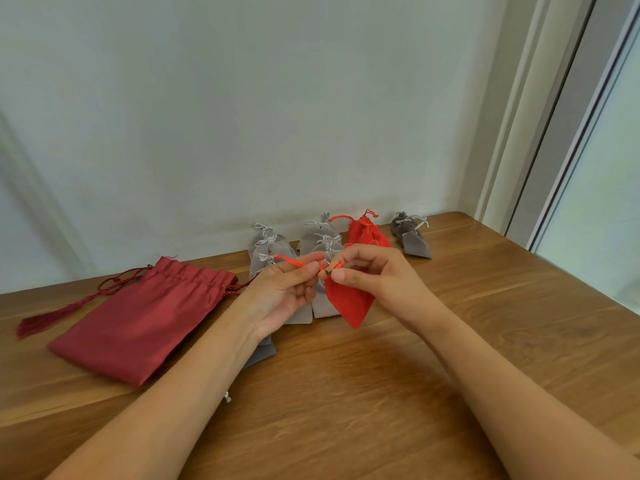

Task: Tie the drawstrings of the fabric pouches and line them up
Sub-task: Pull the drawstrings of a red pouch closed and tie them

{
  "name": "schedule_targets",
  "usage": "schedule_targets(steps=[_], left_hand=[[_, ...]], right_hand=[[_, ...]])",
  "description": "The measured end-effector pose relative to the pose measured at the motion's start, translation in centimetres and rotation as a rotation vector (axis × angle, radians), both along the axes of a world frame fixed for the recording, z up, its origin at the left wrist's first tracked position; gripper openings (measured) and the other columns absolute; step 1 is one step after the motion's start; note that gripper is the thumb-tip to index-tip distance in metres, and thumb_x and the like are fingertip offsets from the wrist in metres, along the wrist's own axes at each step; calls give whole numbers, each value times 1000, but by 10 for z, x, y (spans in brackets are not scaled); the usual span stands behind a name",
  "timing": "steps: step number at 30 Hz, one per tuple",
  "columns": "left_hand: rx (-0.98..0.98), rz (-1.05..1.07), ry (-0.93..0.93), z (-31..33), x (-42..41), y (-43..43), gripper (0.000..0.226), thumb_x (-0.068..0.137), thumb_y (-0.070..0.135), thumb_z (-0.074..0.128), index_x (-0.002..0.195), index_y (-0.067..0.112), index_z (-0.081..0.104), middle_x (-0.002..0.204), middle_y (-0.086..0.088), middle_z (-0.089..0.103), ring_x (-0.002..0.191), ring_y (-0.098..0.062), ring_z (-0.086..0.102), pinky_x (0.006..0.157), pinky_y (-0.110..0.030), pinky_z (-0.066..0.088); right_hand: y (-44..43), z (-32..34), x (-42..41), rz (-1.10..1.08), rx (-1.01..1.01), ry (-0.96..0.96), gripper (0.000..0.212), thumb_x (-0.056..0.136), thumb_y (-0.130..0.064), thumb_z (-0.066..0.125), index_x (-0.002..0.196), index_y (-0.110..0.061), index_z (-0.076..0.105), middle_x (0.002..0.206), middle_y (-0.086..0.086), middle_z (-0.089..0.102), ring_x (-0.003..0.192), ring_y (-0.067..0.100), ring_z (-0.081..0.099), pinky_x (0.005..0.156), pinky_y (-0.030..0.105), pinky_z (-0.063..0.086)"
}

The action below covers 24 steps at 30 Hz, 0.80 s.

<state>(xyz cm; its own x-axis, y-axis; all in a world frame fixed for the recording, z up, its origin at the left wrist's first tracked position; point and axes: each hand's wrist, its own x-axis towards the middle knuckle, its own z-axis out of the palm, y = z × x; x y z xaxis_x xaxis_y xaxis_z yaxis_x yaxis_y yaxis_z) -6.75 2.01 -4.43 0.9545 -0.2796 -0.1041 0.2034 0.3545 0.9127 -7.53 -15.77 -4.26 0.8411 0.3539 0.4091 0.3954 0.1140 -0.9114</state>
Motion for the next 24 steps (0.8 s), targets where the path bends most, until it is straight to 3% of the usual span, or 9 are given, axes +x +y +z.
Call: schedule_targets(steps=[4,7,9,10,14,18,24], left_hand=[[96,52,-143,1,0,0,19,66,8,68,82,14,77,77,-2,74,77,-11,67,76,-21,49],[203,74,-261,3,-1,0,26,66,9,71,92,10,72,83,-3,75,86,-13,71,83,-21,54],[239,88,-310,3,-3,-2,27,65,10,73,92,9,71,85,-4,75,86,-14,71,84,-22,55],[251,103,-331,4,-3,-3,26,66,9,74,92,9,71,85,-4,76,86,-15,71,83,-22,55],[349,176,-413,2,-3,-4,18,74,-1,73,88,10,71,82,2,76,81,-10,71,75,-17,54],[444,184,-510,0,-4,-7,17,76,-5,73,84,8,68,74,3,73,73,-7,70,68,-15,53],[610,205,-642,-7,0,-5,23,79,-2,72,78,16,59,76,0,69,71,-13,65,70,-24,54]], right_hand=[[-2,0,0,-9,15,36,10,80,-16,69,80,-24,75,86,4,74,86,14,69,79,22,51],[-2,1,1,-51,27,33,21,93,-25,58,84,-10,70,84,0,71,83,10,65,77,18,48],[-2,-1,3,-101,28,33,13,95,-16,55,90,-9,65,81,-9,69,78,2,63,73,13,46],[-2,-3,4,-99,15,38,6,94,-9,57,93,-10,63,81,-11,68,77,0,63,71,12,47],[1,-11,8,-77,-67,33,19,86,4,64,93,-13,60,87,-5,67,83,5,65,77,16,48],[-1,-12,11,-109,-92,69,21,83,1,69,86,-15,56,80,-7,66,79,9,62,76,18,49],[3,-15,11,-89,-110,114,23,85,5,65,82,-14,52,77,-3,60,73,8,58,71,19,45]])
